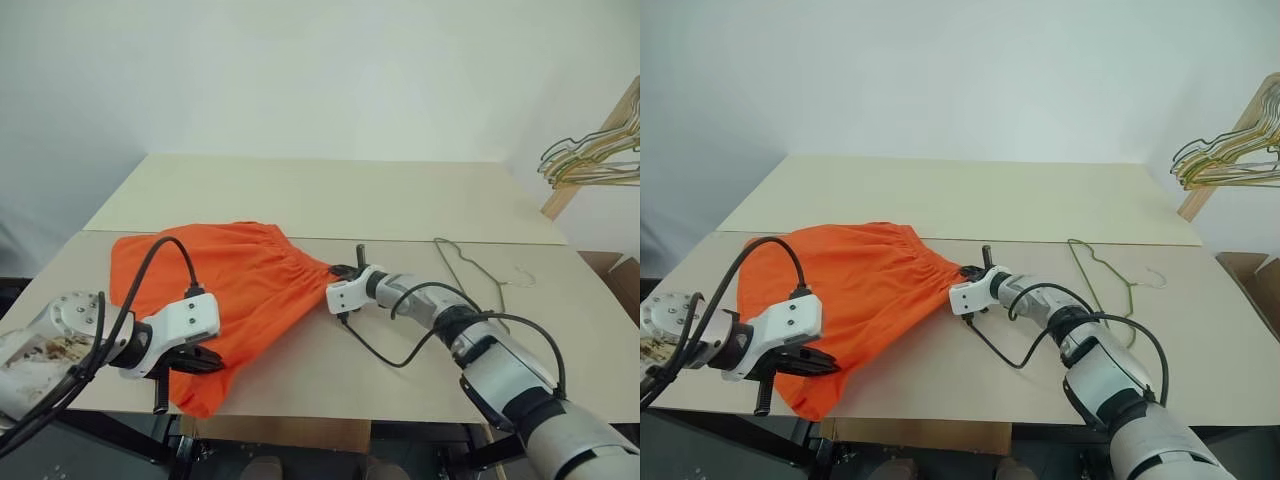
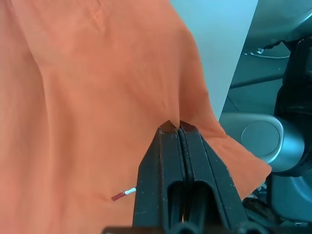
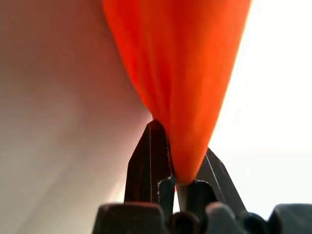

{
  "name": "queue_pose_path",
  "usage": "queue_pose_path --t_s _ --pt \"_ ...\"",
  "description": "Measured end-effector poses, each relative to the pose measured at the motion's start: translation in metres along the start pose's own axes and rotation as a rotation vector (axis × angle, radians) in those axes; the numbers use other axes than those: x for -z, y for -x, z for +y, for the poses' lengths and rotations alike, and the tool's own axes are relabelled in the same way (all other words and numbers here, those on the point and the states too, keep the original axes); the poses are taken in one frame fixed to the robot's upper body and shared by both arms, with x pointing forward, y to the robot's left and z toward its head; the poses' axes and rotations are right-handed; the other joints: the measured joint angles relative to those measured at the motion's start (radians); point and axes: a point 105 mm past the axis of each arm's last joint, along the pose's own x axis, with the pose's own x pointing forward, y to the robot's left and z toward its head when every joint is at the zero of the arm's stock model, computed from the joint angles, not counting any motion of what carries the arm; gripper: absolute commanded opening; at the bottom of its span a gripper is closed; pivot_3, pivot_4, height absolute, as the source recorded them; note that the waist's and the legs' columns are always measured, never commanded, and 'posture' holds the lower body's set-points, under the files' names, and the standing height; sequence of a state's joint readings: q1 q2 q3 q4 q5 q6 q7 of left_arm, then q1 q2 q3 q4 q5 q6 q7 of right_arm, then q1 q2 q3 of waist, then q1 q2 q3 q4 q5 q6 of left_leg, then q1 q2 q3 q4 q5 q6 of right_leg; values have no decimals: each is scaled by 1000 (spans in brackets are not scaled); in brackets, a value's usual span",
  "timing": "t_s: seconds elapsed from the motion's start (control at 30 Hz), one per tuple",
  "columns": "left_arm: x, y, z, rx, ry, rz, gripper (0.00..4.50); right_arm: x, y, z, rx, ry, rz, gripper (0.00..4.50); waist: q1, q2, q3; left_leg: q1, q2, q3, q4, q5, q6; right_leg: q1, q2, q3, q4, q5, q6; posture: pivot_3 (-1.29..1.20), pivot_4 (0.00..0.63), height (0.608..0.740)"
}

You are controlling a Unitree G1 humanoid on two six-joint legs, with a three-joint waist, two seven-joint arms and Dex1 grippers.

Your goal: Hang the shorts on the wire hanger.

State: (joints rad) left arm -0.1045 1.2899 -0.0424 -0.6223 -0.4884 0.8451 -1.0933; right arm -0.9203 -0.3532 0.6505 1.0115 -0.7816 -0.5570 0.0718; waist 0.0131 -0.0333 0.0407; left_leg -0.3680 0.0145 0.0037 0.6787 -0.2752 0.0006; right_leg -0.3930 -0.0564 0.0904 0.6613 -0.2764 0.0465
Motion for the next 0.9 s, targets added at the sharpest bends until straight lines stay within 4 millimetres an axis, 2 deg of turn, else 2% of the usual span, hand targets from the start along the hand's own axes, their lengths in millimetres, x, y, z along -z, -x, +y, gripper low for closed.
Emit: queue_pose_path --t_s 0.13,0.3,0.43,0.57,0.7,0.8,0.9 --pt "4 -8 0 17 -61 24 0 12 23 -7 16 40 5 22 -2 0 0 0 0 1 0 0 0 0 0 0 -1 0 0 84 0 740" --pt "1 -15 5 31 -137 18 0 24 67 6 -7 52 63 22 -6 0 0 -1 0 1 1 0 1 1 0 -1 -3 0 0 14 0 740" --pt "-4 -23 8 62 -221 6 0 22 113 14 -21 45 132 22 -13 0 0 -2 0 1 1 -1 1 1 0 -1 -3 0 0 -30 0 740" --pt "-2 -27 12 97 -291 13 0 9 151 21 -46 22 192 22 -33 1 0 -1 1 2 2 -1 2 2 1 0 -3 -1 1 -64 0 740" --pt "0 -26 14 127 -364 27 0 -10 175 24 -56 -17 223 22 -60 1 -1 0 1 2 1 -2 3 3 1 0 -3 -1 1 -81 0 740" --pt "11 -24 10 179 -405 54 0 -28 182 34 -95 -51 198 22 -75 1 -1 0 2 3 2 -2 3 3 2 1 -3 -1 1 -87 0 740" --pt "23 -16 -5 274 -467 81 0 -40 184 38 -103 -71 169 22 -89 0 -1 1 3 5 2 -2 4 4 2 2 -3 -1 1 -87 0 740"
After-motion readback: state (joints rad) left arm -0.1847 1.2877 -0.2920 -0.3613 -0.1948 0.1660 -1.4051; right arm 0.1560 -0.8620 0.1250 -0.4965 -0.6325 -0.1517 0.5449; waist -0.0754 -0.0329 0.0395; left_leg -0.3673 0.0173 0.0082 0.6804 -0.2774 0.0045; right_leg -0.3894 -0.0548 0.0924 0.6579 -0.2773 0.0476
